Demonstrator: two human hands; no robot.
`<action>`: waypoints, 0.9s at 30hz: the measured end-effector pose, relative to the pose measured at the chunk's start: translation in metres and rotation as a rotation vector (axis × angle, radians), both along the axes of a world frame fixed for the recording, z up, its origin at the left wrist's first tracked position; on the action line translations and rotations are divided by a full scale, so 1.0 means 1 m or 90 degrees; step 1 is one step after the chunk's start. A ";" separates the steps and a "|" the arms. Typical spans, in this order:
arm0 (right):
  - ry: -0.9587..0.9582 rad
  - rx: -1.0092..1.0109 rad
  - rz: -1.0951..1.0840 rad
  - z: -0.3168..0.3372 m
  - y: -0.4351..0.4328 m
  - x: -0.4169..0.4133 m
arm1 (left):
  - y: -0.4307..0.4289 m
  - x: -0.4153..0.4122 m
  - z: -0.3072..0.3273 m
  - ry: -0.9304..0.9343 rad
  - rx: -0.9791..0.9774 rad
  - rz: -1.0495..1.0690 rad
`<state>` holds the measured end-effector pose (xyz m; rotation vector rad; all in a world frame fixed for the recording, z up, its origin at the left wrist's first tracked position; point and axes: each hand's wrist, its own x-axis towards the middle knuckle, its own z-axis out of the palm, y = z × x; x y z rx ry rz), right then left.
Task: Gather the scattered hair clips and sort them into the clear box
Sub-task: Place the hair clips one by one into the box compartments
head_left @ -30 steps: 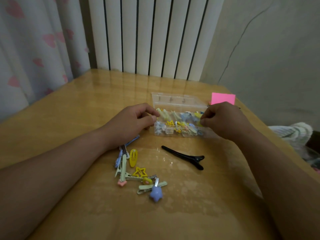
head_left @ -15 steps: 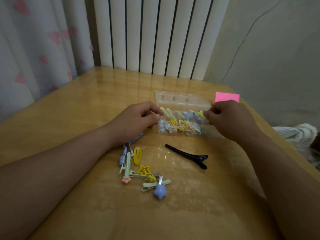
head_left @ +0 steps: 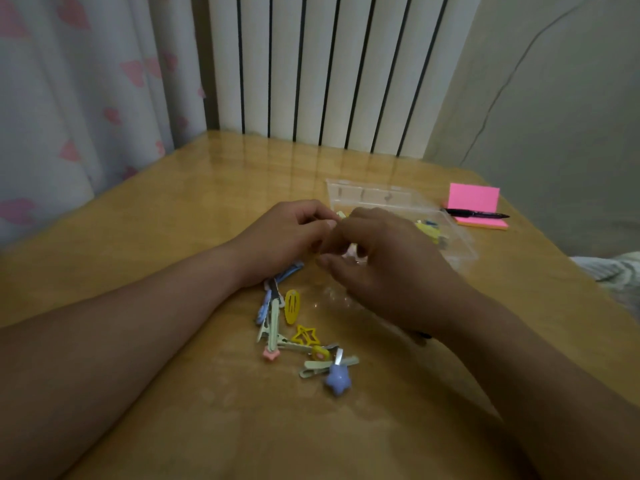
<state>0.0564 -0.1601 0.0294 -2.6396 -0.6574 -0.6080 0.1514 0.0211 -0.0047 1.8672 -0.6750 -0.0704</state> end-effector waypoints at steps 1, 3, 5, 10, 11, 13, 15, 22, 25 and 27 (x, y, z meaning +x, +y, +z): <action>0.025 -0.008 0.023 -0.002 0.006 -0.002 | 0.000 0.000 0.001 0.006 -0.008 0.001; 0.074 -0.065 0.037 -0.008 0.017 -0.004 | -0.001 -0.001 0.001 0.020 -0.013 0.005; 0.102 -0.121 0.027 -0.014 0.024 -0.003 | -0.001 -0.001 0.001 0.027 -0.008 0.006; 0.137 -0.117 0.031 -0.015 0.025 -0.002 | -0.001 -0.001 0.001 0.028 -0.013 0.002; 0.158 -0.093 0.031 -0.014 0.025 -0.002 | -0.001 -0.001 0.001 0.028 -0.015 -0.002; 0.221 -0.010 0.035 -0.009 0.021 -0.003 | -0.001 0.000 0.000 0.028 -0.016 -0.002; 0.268 0.093 0.036 0.000 0.013 -0.004 | -0.001 0.001 -0.001 0.026 -0.013 -0.006; 0.108 0.291 -0.179 0.037 -0.069 0.011 | -0.001 0.002 -0.002 0.012 0.021 0.015; 0.057 0.227 -0.315 0.032 -0.108 0.020 | -0.001 0.001 -0.001 0.011 0.023 0.015; 0.066 0.174 -0.346 0.026 -0.122 0.024 | -0.001 0.002 -0.002 0.012 0.022 0.013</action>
